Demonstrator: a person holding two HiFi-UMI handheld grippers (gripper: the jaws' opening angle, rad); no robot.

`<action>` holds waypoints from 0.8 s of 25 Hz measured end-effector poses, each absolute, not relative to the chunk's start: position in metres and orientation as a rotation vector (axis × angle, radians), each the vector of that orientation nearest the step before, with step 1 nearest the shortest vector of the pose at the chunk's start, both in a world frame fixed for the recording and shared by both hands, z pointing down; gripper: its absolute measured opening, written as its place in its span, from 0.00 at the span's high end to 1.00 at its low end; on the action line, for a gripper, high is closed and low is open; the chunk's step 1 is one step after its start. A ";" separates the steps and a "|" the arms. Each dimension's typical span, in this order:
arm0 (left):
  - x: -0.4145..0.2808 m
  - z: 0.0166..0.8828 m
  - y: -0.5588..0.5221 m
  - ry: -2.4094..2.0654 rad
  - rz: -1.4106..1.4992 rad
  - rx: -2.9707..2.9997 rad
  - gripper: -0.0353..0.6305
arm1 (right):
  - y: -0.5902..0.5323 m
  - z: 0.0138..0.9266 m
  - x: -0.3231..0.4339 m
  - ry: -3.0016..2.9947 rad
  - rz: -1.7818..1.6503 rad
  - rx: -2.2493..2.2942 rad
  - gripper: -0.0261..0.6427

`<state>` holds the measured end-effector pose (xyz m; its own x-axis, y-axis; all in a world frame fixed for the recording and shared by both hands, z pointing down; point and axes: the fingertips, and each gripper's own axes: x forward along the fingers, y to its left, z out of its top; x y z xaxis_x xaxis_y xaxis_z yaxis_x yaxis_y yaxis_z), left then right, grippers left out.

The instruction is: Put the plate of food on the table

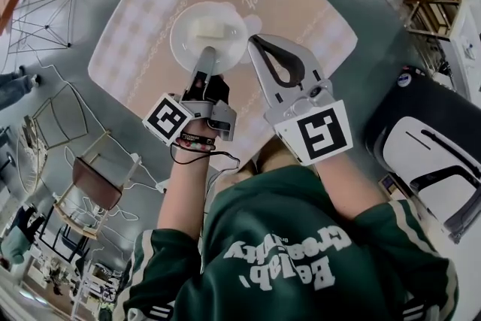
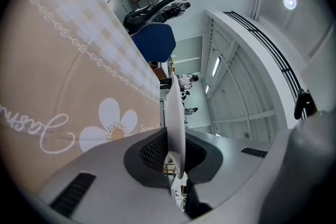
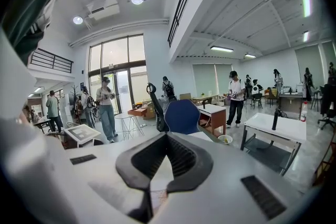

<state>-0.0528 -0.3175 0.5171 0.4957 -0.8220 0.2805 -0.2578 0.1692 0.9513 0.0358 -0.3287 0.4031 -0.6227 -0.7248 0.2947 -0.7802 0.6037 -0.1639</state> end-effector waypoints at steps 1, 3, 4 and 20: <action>-0.053 0.520 -0.319 -1.031 -0.522 1.385 0.91 | -0.330 0.406 0.036 -2.629 0.417 1.251 0.94; -0.053 0.526 -0.322 -1.032 -0.522 1.380 0.91 | -0.332 0.410 0.035 -2.629 0.420 1.246 0.94; -0.053 0.529 -0.323 -1.033 -0.522 1.375 0.91 | -0.333 0.412 0.035 -2.630 0.418 1.241 0.94; -0.050 0.567 -0.327 -1.080 -0.504 1.314 0.91 | -0.334 0.442 0.037 -2.611 0.511 1.209 0.94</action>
<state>-0.0503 -0.3271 0.5667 0.4576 -0.8201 0.3435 -0.2638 0.2437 0.9333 0.0369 -0.3345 0.4421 -0.6381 -0.6922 0.3372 -0.7683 0.6014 -0.2191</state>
